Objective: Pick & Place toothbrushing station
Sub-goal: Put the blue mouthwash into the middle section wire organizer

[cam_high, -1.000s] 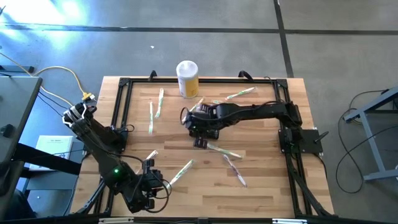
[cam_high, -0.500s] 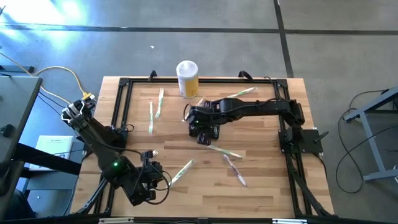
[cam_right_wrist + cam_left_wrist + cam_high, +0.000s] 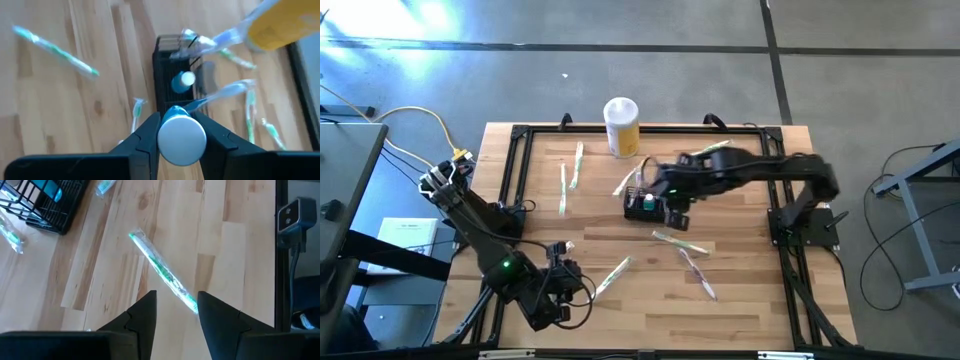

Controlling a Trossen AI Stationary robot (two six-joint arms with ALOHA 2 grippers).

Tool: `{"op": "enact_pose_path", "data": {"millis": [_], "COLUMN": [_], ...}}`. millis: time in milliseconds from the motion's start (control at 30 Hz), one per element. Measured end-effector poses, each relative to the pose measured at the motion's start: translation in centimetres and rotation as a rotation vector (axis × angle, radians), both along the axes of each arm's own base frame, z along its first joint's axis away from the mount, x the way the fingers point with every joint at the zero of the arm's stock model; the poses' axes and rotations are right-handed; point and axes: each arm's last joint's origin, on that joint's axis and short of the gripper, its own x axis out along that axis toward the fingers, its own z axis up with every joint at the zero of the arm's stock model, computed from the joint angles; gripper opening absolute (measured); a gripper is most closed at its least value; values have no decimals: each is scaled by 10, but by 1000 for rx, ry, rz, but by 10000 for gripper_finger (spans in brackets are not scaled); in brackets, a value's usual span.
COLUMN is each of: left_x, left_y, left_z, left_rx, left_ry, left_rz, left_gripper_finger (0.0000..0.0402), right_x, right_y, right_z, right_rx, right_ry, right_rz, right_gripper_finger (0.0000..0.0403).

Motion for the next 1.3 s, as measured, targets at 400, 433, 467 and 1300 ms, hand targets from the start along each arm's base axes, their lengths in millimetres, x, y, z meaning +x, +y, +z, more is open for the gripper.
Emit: {"op": "enact_pose_path", "data": {"millis": [400, 433, 467, 1300], "left_x": [-1, -1, -1, -10], "left_y": [0, 0, 0, 10], "left_z": [0, 0, 0, 2], "left_rx": [16, 18, 20, 66], "left_ry": [7, 10, 12, 68], "left_rz": [-25, -26, -26, -12], "left_gripper_finger": [138, 138, 138, 138], "right_x": [-13, -9, -3, 33], "right_y": [14, 15, 16, -22], "right_z": [-35, -38, -41, -92], "right_rx": [72, 75, 73, 57], "right_ry": [-302, -340, -377, -262], "right_rz": [-29, -18, -5, -22], "right_gripper_finger": [86, 86, 86, 86]}}
